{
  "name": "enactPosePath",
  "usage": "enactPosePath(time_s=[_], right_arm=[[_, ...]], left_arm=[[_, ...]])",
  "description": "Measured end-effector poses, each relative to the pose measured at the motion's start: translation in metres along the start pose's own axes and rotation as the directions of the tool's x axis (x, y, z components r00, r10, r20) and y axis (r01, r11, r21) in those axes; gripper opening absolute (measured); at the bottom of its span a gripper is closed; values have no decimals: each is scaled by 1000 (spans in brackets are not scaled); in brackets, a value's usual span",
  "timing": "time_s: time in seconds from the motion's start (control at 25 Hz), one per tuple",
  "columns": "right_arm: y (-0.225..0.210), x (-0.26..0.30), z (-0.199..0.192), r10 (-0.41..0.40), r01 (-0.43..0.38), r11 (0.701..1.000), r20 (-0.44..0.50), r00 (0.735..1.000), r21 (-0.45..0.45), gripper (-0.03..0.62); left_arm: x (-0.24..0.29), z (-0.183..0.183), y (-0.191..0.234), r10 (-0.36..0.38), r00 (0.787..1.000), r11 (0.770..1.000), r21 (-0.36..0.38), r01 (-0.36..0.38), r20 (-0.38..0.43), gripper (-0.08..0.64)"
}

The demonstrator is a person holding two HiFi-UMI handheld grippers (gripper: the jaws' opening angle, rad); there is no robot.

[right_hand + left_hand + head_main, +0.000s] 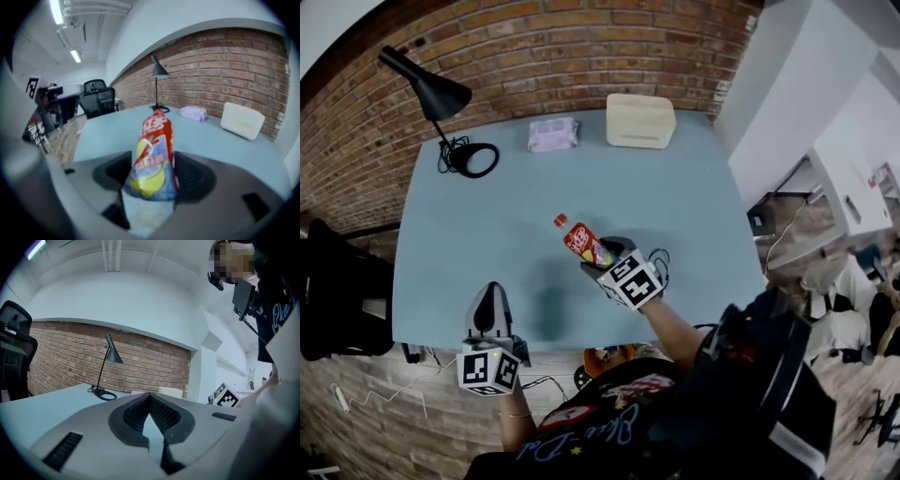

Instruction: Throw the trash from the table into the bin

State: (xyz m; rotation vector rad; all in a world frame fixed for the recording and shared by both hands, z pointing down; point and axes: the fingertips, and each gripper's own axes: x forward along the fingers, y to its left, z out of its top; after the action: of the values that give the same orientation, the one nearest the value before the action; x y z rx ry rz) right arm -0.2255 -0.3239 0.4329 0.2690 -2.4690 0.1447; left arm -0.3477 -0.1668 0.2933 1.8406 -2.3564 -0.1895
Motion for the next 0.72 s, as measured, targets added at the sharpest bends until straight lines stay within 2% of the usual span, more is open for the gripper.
enactPosePath(time_s=[0.52, 0.72], right_arm=[[15, 2, -2, 40, -40, 999, -16, 999, -29, 285], [14, -2, -1, 31, -31, 999, -5, 1000, -40, 285]], left_arm=[[-10, 2, 0, 14, 1000, 1000, -3, -14, -2, 8], [-13, -2, -8, -3, 1000, 1000, 30, 3, -10, 8]])
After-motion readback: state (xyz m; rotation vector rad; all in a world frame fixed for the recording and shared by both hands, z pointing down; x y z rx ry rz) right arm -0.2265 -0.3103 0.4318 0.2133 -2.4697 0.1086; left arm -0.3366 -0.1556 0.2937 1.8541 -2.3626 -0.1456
